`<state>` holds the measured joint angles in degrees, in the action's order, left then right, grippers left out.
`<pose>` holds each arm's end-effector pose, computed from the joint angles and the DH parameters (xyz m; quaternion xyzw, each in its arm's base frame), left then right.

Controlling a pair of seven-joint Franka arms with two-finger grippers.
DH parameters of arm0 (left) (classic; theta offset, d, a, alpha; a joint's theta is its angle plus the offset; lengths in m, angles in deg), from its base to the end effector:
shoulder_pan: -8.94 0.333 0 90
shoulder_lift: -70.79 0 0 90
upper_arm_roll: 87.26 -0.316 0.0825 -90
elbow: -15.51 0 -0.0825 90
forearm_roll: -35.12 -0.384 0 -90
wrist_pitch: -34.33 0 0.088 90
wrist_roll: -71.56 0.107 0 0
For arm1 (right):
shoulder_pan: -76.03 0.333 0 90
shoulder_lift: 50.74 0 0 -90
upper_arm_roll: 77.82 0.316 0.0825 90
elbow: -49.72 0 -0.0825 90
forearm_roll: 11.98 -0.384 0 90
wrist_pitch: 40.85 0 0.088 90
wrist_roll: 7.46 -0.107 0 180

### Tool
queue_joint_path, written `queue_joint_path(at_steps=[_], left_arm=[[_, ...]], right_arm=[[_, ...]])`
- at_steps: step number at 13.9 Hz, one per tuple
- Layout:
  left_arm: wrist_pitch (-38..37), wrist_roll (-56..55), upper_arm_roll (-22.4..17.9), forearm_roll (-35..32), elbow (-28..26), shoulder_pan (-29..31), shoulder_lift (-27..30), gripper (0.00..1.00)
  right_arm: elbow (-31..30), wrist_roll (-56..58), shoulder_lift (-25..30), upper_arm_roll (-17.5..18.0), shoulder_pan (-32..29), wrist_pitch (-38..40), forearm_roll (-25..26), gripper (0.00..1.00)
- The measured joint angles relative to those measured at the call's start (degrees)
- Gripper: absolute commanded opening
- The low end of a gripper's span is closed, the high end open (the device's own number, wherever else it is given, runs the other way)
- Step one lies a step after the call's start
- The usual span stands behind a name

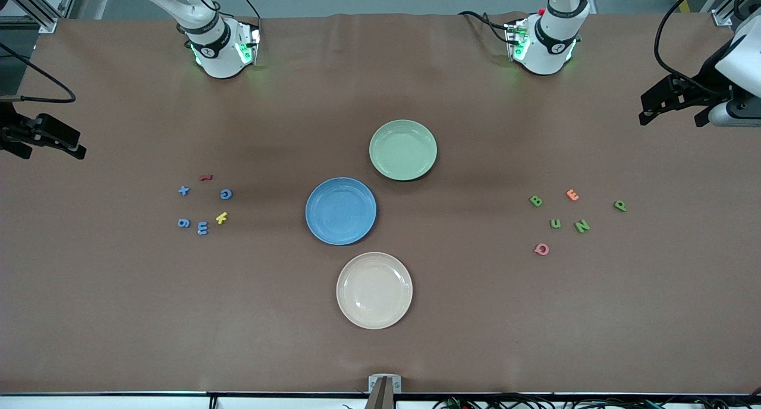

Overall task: Sort letters by color into matching plates
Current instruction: 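Move both grippers out toward the letter piles beside the plates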

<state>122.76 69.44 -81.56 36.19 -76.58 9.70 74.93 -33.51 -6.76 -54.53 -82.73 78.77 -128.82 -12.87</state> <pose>0.5270 -0.0497 0.6439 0.9997 -0.0248 0.0036 0.0060 0.5718 -0.0181 0.6398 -0.9999 0.0124 -0.0085 0.0047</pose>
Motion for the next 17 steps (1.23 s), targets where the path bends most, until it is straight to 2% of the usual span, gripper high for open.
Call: queue_joint_path(at_steps=[7,12,17], left_arm=[[-0.11,-0.08,0.03,-0.17,0.95,0.05,-1.92,1.0],[0.83,-0.08,0.0,-0.41,0.09,0.05,-10.12,1.0],[12.75,-0.08,0.22,-1.84,-8.81,-0.64,-13.59,1.0]], right_arm=[[0.01,0.0,0.0,-0.09,-0.02,0.07,0.03,1.0],[0.01,0.0,-0.03,-0.18,-0.04,0.15,0.04,1.0],[-0.15,0.0,-0.97,-0.24,-0.13,0.48,0.06,1.0]])
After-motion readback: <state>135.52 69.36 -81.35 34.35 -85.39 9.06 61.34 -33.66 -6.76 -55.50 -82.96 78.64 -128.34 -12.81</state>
